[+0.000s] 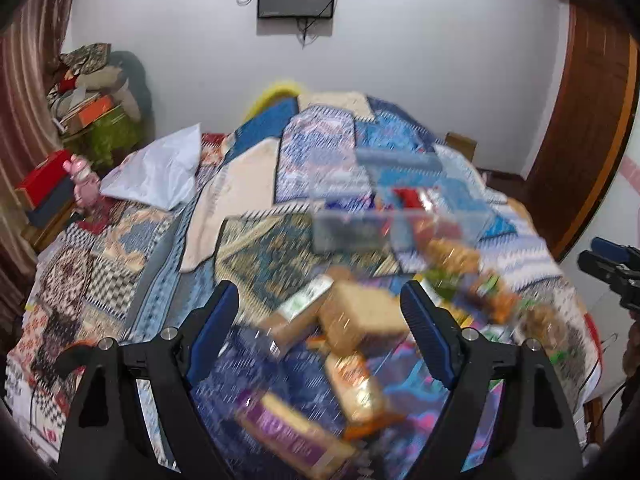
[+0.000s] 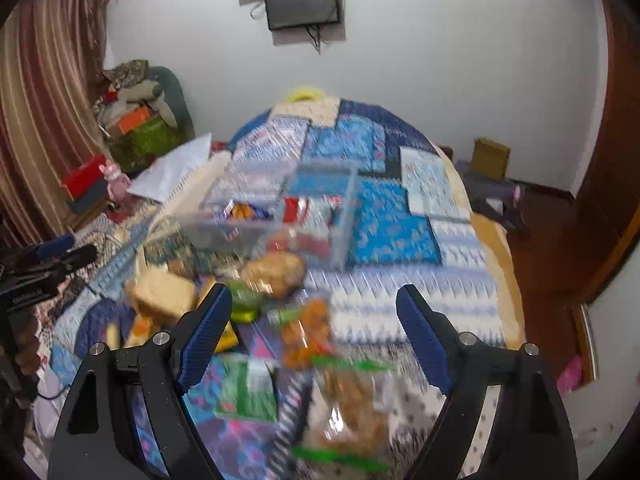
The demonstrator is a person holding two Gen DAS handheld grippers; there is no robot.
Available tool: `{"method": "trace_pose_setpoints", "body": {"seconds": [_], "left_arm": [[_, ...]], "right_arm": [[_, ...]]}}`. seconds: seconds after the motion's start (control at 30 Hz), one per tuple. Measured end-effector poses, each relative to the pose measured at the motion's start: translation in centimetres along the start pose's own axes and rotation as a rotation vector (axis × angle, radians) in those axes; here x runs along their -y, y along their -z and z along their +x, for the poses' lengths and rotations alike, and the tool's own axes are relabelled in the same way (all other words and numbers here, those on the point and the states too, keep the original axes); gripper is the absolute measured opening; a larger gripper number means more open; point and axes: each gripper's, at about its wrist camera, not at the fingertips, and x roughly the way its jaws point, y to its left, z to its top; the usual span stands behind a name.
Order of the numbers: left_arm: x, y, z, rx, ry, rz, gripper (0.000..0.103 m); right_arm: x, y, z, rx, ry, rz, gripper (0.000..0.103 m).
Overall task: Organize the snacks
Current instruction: 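Grasp the purple coconut roll with left tool while right grasps cookie bag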
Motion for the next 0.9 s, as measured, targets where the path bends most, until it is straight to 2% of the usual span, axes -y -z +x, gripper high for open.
{"method": "trace_pose_setpoints", "body": {"seconds": [0.23, 0.43, 0.57, 0.8, 0.9], "left_arm": [[-1.7, 4.8, 1.4, -0.104, -0.043, -0.043, 0.083], [-2.7, 8.0, 2.4, -0.176, -0.070, -0.086, 0.083], [-2.9, 9.9, 3.2, -0.230, -0.064, -0.118, 0.083], [-2.5, 12.1, 4.7, -0.270, -0.040, -0.151, 0.083], [-2.4, 12.1, 4.7, -0.260, 0.002, -0.165, 0.071]], "right_arm": [[1.8, 3.8, 1.0, -0.070, 0.047, 0.027, 0.082], [3.1, 6.6, 1.4, -0.116, 0.052, 0.050, 0.082], [3.6, 7.8, 2.0, -0.142, 0.051, 0.060, 0.082], [4.5, 9.3, 3.8, -0.195, 0.022, 0.100, 0.082], [4.8, 9.4, 4.3, -0.203, -0.002, 0.126, 0.082]]}}
